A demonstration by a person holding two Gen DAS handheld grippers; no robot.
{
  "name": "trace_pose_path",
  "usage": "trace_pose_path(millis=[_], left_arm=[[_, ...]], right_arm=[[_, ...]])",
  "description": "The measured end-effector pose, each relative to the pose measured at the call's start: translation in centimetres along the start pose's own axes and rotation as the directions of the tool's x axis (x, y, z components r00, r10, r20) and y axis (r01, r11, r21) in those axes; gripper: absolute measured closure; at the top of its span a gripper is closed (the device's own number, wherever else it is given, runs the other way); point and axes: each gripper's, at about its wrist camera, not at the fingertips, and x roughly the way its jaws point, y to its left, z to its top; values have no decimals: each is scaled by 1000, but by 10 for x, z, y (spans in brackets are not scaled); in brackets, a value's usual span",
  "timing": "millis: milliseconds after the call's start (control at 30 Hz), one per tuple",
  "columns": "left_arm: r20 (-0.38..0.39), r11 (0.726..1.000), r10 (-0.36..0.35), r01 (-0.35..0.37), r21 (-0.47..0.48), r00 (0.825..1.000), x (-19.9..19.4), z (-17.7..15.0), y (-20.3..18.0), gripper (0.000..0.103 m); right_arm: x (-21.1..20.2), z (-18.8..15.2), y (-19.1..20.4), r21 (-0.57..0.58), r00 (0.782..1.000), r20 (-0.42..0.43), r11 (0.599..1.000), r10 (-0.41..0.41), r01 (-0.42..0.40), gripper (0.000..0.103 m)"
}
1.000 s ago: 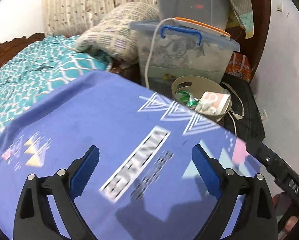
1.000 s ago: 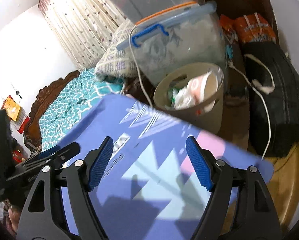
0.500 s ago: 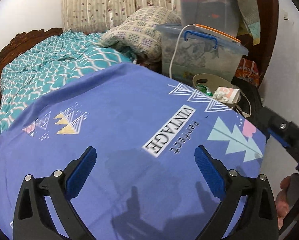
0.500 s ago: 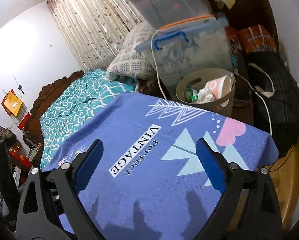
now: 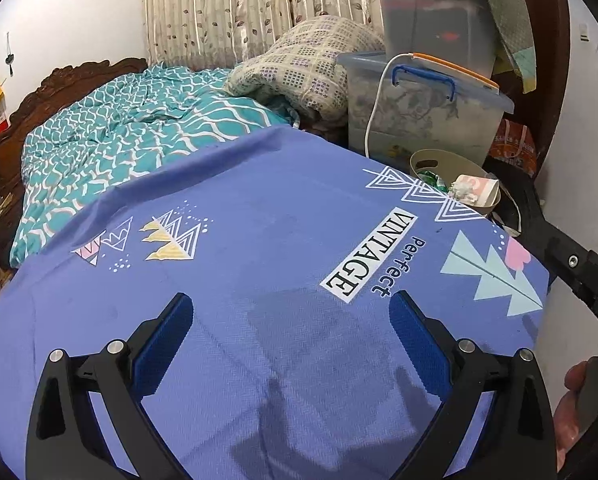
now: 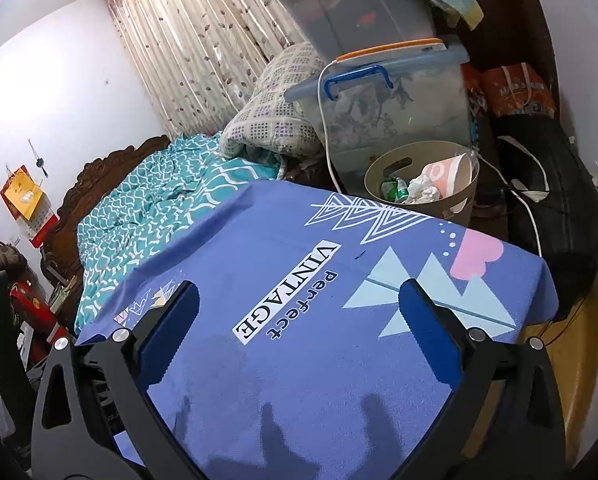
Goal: Collect trash
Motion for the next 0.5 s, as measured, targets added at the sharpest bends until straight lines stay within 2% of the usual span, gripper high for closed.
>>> trace_pose_path(millis=[500], left_arm=[[-37,999,31,-29,44,999,-9,2,-18,8]], right_arm=[[-7,6,-16,62,1000,11,998,12,-13,4]])
